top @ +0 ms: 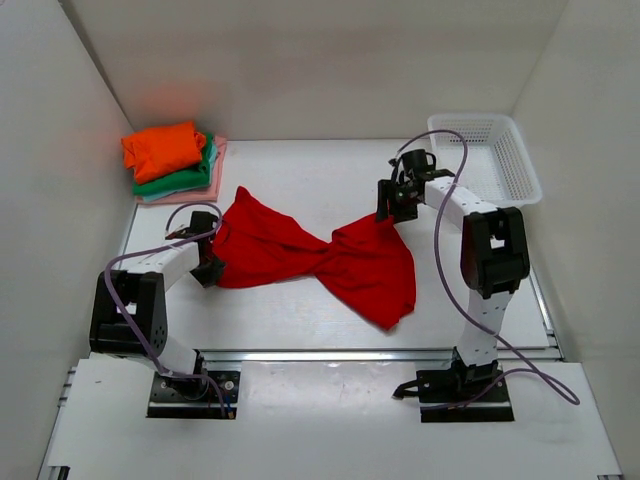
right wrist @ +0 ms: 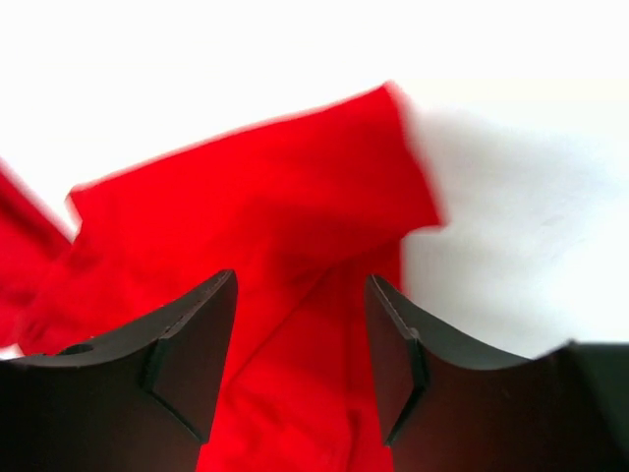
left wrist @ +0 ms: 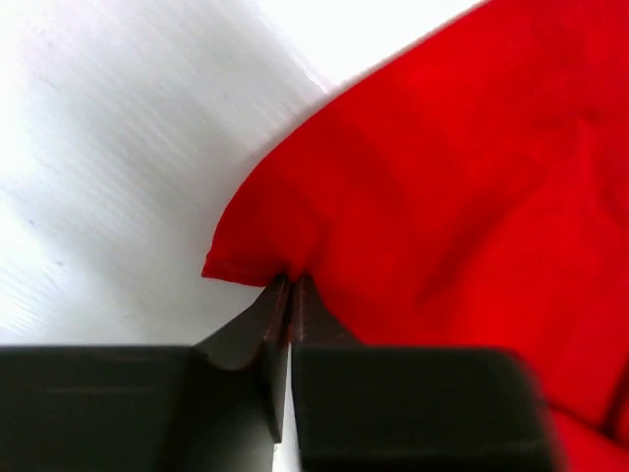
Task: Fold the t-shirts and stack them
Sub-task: Flatten out the tshirt
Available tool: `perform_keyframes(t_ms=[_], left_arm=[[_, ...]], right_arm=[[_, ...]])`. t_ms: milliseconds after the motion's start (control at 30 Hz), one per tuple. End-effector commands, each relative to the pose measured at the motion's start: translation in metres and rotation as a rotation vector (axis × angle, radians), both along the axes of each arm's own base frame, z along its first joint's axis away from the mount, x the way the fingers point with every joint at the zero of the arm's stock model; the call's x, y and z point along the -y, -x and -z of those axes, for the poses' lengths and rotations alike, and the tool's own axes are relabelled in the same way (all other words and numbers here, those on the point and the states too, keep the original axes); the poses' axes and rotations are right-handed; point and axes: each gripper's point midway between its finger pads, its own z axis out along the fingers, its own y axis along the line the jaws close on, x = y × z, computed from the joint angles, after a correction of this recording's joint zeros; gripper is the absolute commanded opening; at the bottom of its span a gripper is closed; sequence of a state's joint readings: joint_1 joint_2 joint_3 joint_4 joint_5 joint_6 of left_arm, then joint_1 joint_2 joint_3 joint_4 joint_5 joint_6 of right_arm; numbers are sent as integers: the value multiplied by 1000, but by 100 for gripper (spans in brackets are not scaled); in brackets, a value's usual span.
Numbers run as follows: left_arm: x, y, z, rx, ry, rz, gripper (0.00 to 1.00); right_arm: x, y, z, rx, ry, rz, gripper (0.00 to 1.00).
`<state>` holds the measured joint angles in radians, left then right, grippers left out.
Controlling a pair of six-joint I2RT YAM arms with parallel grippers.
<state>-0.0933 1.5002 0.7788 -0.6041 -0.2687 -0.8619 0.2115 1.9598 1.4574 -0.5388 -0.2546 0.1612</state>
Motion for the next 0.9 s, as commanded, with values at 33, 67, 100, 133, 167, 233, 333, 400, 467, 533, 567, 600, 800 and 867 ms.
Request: perform_keyframes(t_ms=[33, 67, 100, 133, 167, 233, 333, 400, 467, 533, 567, 600, 800, 867], left_arm=[[4, 4, 12, -31, 18, 42, 0], [7, 5, 13, -38, 24, 57, 0], [7, 4, 12, -35, 32, 55, 0], [10, 5, 13, -41, 35, 74, 0], [11, 8, 16, -51, 41, 80, 0], [14, 8, 16, -49, 57, 83, 0], [12, 10, 19, -50, 68, 77, 0], [14, 9, 19, -44, 82, 86, 0], [14, 9, 19, -45, 81, 92, 0], [17, 5, 18, -29, 93, 94, 0], [16, 5, 18, -31, 93, 90, 0], [17, 4, 18, -26, 99, 92, 0], [23, 1, 14, -13, 123, 96, 0], [21, 3, 12, -10, 121, 96, 0]], right_arm=[[34, -31, -3, 43, 125, 100, 53], [36, -30, 2, 23, 142, 107, 55], [43, -36, 4, 33, 155, 124, 56], [44, -37, 5, 33, 164, 124, 56], [47, -39, 11, 20, 168, 127, 57], [45, -39, 18, -2, 181, 114, 58], [37, -40, 26, -15, 170, 97, 57], [29, -36, 27, -24, 162, 72, 44], [22, -36, 24, -19, 121, 54, 32], [17, -39, 15, -8, 83, 38, 8], [20, -42, 10, -4, 66, 44, 0], [20, -49, 2, 11, 56, 52, 0], [10, -109, -103, 308, -100, 52, 0], [11, -137, -135, 440, -172, 81, 0]])
